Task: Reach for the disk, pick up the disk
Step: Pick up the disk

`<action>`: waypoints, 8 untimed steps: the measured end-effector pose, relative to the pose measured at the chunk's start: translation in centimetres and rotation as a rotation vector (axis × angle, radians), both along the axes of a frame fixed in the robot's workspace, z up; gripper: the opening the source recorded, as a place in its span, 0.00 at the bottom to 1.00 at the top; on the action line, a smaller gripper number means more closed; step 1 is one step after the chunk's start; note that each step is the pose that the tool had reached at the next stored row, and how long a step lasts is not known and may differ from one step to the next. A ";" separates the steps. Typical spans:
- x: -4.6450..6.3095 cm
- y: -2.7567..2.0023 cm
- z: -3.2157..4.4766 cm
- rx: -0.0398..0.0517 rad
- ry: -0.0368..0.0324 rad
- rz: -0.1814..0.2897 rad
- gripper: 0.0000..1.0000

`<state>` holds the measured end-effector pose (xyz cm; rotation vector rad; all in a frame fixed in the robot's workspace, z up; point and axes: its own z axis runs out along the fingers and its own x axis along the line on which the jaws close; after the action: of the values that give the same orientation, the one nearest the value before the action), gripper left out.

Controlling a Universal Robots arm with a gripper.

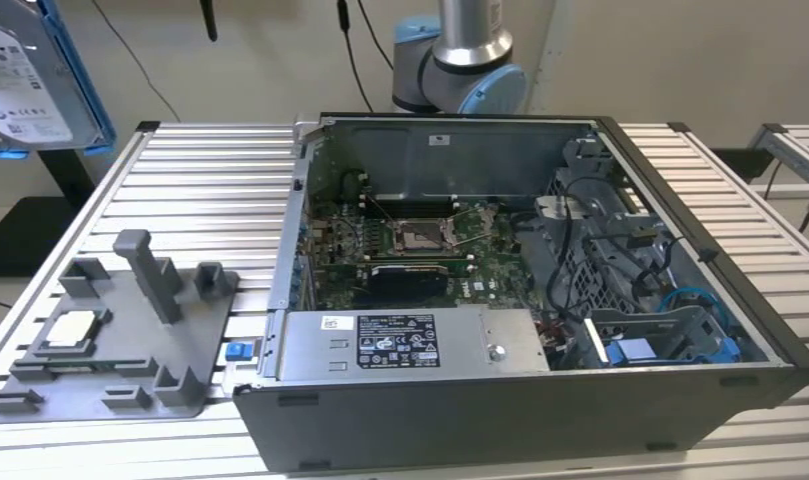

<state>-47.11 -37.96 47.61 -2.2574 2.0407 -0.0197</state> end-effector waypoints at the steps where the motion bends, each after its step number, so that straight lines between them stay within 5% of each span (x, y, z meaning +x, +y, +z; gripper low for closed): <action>1: 0.0 0.00 0.23 0.0001 -0.0001 0.000 0.00; 8: 0.0 0.01 1.57 0.0000 -0.0002 -0.001 0.00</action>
<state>-47.12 -37.96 49.18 -2.2567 2.0413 -0.0200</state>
